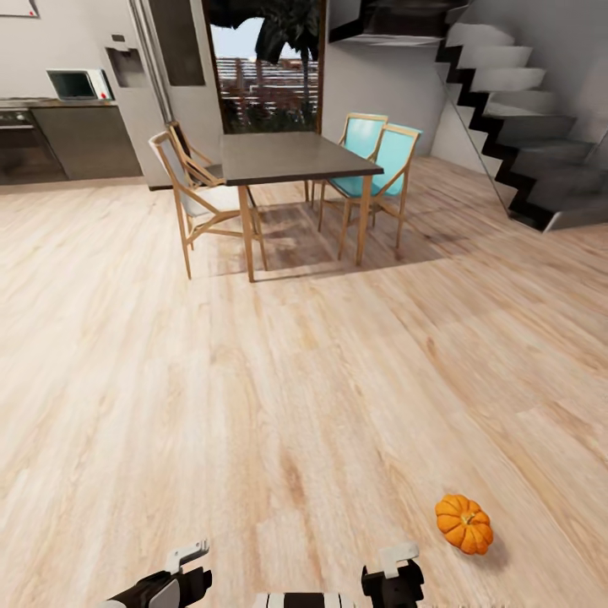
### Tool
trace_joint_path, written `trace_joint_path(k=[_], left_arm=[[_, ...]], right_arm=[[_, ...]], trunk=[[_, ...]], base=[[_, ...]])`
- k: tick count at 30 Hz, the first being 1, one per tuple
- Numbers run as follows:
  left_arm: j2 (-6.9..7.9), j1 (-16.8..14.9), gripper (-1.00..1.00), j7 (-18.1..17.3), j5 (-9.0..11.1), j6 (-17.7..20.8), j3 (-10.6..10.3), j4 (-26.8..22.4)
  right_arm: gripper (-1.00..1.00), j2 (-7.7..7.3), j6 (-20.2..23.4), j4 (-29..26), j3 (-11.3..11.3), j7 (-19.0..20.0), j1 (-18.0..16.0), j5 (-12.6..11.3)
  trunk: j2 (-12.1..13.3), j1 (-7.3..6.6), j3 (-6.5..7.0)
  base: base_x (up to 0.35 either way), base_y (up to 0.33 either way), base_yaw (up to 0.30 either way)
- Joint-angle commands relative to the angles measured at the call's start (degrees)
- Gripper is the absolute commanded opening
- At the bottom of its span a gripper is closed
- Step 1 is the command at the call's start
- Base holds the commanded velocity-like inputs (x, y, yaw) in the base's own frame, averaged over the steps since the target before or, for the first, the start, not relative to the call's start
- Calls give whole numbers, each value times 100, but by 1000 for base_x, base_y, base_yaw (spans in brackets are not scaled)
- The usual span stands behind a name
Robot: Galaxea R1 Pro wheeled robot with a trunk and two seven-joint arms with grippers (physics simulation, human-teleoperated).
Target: Place each of the two pumpkins and all three candles from the living room inside a cabinet in the living room (use any cabinet), then make sure every cabinet is closed, and position the cauldron so it is next to a table in the living room.
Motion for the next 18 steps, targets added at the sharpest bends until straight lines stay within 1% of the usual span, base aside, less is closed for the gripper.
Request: trace_joint_path(k=[1, 18], left_arm=[[0, 0, 100, 2, 0, -1, 0, 0], [-9, 0, 100, 0, 0, 2, 0, 0]], right_arm=[[100, -2, -1, -1, 0, 1, 0, 0], [100, 4, -3, 7, 0, 2, -1, 8]], trunk=[[0, 0, -1], [0, 0, -3]], base=[[0, 0, -276], [0, 0, -286]])
